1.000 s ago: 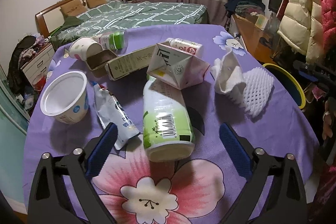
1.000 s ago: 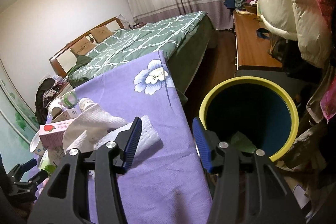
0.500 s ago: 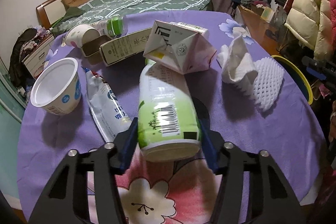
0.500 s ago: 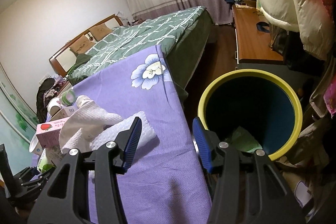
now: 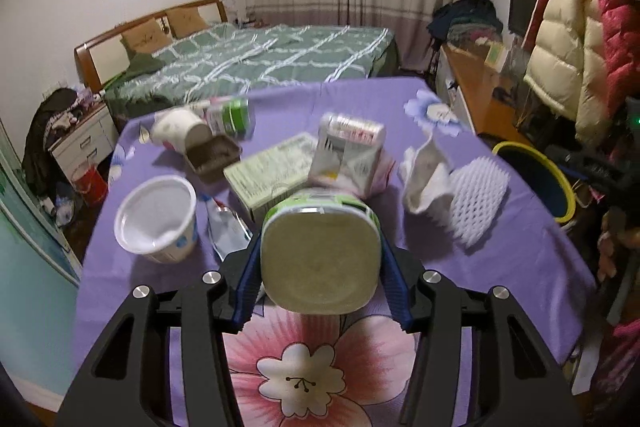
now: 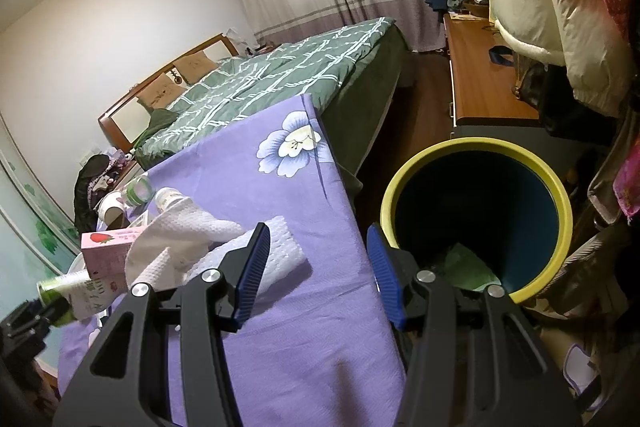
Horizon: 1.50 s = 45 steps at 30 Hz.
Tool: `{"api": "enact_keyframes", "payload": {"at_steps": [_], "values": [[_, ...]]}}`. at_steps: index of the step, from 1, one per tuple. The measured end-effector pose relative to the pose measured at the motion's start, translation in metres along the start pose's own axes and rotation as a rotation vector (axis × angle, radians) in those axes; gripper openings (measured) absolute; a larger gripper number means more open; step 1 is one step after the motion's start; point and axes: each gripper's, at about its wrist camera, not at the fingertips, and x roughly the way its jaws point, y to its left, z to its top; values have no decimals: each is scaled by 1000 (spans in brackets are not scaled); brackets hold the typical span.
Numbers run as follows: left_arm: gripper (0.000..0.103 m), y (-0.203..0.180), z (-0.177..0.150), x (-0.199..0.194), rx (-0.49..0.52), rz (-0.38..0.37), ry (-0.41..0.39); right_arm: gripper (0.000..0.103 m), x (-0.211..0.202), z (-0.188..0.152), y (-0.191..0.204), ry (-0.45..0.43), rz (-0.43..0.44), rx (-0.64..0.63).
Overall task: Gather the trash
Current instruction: 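Carry the bottle over the yellow bin and open the left gripper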
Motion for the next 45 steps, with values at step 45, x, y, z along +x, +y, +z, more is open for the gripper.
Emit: {"api": "enact_keyframes", "payload": {"at_steps": [45], "values": [[52,-135,81,-6,179,-344,-75,49,-27,-2,-72,-52,-80,113]]}}
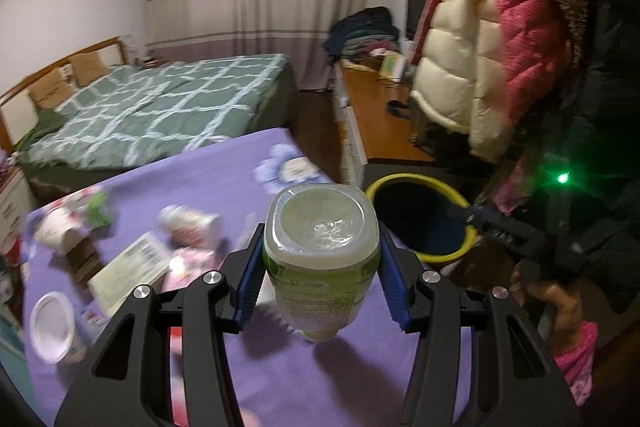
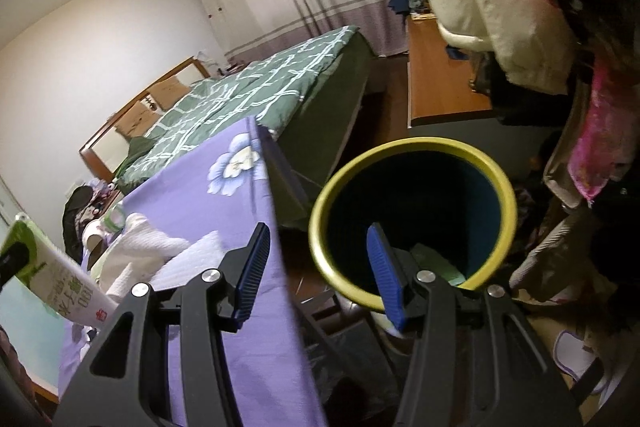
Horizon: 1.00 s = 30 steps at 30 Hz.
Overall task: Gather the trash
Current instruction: 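Carry the bottle over the yellow bin and open the left gripper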
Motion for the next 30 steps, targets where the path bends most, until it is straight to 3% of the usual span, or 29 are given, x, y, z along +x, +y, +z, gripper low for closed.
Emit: {"api": "enact_keyframes", "payload": {"at_steps": [14,26,27,28,30], "values": [[52,-94,69,116,85,-200,19,49,-12,4,-47,-27,-71,68],[52,-131,57,212,77,-226,134,49,-20,3,-61,-31,-123,95],[56,-130,56,216,71,-220,140,50,-19,3,-60,-28,-123,94],[70,-129,55,218,64,-208,142,52,-19,3,-59,-26,-124,92],[76,-123,55,212,37,-202,130,52,-19,3,-58,-22,-123,85]]}}
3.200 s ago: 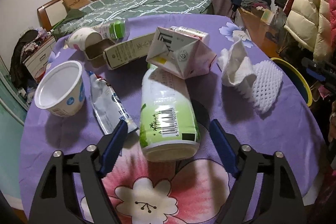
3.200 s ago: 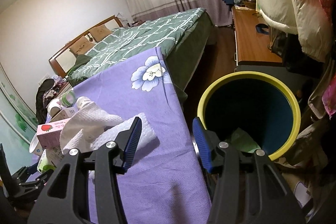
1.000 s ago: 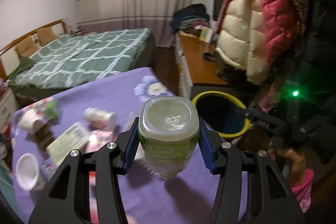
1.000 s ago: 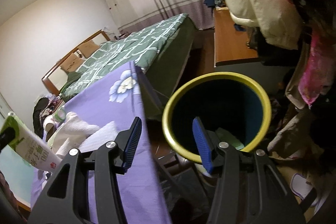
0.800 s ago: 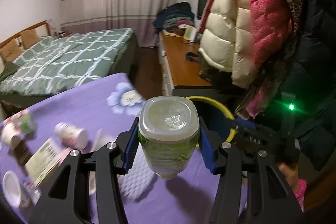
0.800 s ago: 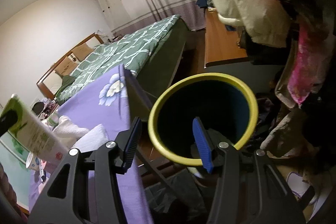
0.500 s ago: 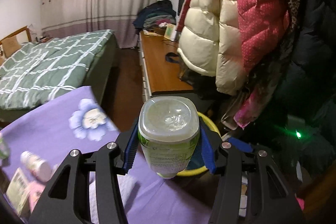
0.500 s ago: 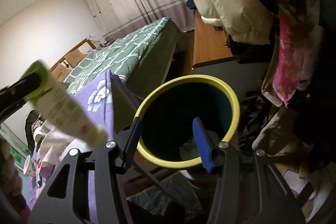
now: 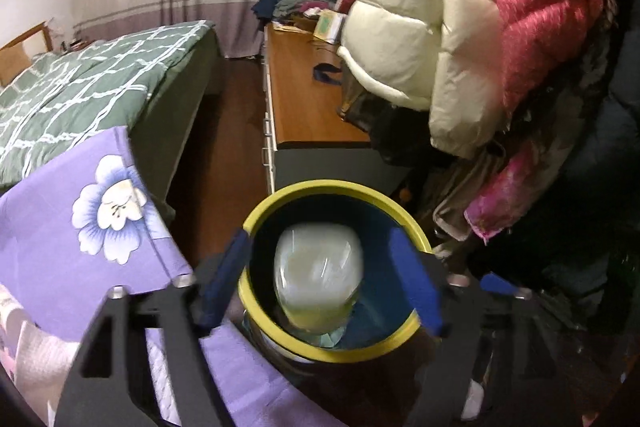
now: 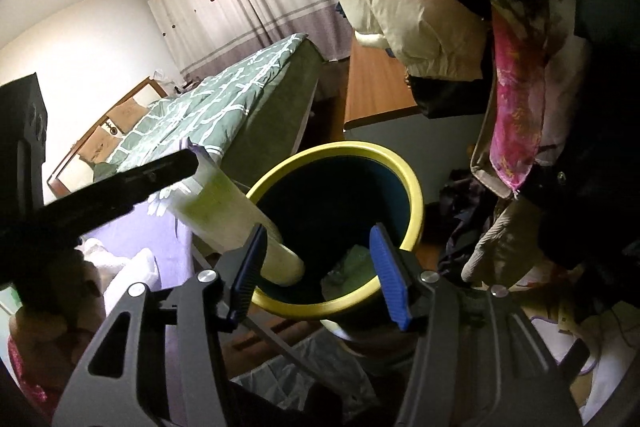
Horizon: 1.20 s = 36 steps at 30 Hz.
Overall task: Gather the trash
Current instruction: 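Carry the bottle over the yellow bin and open the left gripper, then grasp the white paper towel with the right gripper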
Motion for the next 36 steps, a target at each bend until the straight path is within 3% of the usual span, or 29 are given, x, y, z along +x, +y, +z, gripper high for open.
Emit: {"api": "enact_keyframes", "payload": {"at_steps": [5,7,12,22,31,36], "values": [[80,7,-3,-45,-11,30,-63,52,1,-1,7,10,20,-19],[87,12,-6,-71,-16,57,-103,52,3,-2,13,16,31,-32],[91,42,-23,-139,-52,144,-192,53,8,-8,34,41,55,-69],[92,149,-81,-246,-193,463,-297,53,33,-27,109,122,122,-212],[93,232,-123,-296,-321,588,-339,53,54,-49,210,167,218,-383],[93,269,-144,-296,-349,660,-344,53,63,-57,255,178,247,-448]]}}
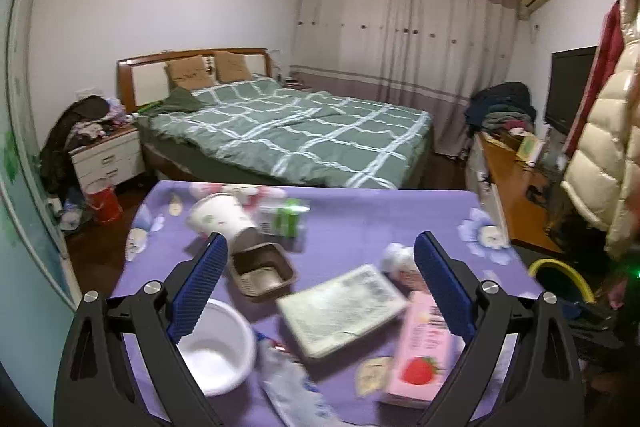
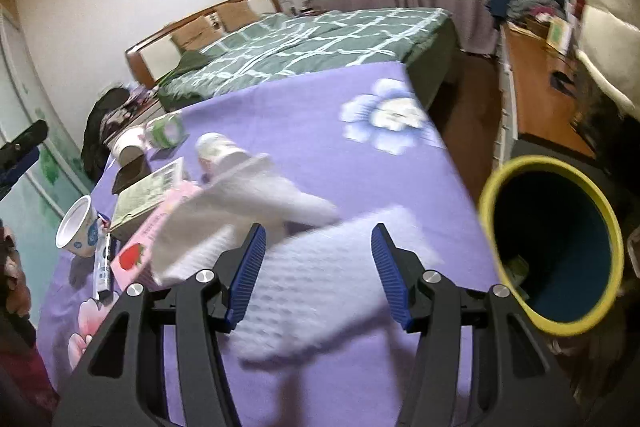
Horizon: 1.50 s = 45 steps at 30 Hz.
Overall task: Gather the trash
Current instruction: 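Grasp the white paper towel with the right gripper, then carry the paper towel to the yellow bin and open the right gripper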
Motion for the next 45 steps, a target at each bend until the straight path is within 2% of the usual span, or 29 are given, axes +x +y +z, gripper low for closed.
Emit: {"api": "enact_keyframes", "payload": {"at_steps": [7,13,20,24,27,28,29,42,45], "values": [[93,40,-25,29,-42,107,11,53,22,14,40,19,19,-62],[93,49,-33,42,-58,88,23,53,57,19,46,75,-40,-78],[94,41,-37,39,-46,80,25,50,90,12,44,181,-46,-75],[94,38,-37,31,-38,85,8,46,95,10,54,164,-98,-144],[94,37,-37,30,-37,81,12,24,95,9,59,154,-86,-167],[94,36,-37,30,-37,78,16,13,95,9,60,155,-70,-165],[94,36,-37,31,-36,77,18,11,96,9,60,151,-65,-161],[94,31,-37,29,-28,61,26,10,34,27,32,2,34,-19],[94,29,-37,29,-21,56,27,10,19,34,31,-24,106,13]]}}
